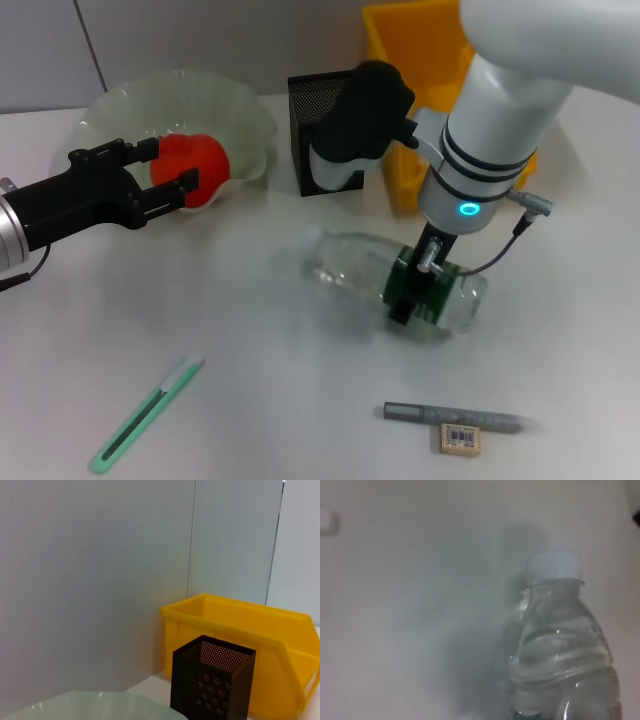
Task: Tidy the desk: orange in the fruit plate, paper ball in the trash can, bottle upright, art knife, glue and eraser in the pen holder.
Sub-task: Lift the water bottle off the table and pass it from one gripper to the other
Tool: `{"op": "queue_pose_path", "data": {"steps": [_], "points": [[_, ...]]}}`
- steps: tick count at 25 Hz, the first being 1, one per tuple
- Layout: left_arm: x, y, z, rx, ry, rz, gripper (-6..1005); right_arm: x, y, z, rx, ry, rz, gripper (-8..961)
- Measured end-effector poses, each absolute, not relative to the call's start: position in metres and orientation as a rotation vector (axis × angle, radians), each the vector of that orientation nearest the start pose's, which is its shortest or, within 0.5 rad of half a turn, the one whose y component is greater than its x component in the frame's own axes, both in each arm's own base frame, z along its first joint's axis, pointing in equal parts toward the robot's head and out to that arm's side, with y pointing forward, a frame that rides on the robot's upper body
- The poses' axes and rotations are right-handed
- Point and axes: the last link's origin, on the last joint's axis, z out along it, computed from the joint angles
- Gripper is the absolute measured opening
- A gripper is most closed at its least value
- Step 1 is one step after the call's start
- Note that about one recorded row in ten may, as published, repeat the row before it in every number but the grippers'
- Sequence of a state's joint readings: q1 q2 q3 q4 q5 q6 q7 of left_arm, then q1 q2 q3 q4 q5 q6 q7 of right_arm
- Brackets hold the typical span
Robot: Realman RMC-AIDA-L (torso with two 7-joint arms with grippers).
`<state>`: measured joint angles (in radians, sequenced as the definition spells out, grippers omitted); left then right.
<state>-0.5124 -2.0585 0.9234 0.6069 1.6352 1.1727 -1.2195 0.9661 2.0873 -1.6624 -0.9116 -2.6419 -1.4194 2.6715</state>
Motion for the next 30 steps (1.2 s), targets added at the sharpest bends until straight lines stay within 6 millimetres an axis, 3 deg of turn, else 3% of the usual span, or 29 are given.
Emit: {"op": "queue_pose_path", "data": {"steps": [11,17,28,30], "points": [[-0.266,0.373,0.000,-2.422,-0.510,-0.645,692,0.130,0.374,-0.058,-2.622,0.581,-0.736,759],[-0.266,0.373,0.002,-2.418,-0.512,-0.655,692,0.117,0.359,-0.040,-2.630,0.460,-0.564,760],[-0.258,0.376,0.013,-2.375,-0.485,-0.723,692,0.118,0.341,-0.019,-2.617,0.420,-0.343,760],[-0.255,0.378,0.022,-2.340,-0.464,-0.759,692,0.122,0.341,-0.018,-2.613,0.433,-0.335,760]]}}
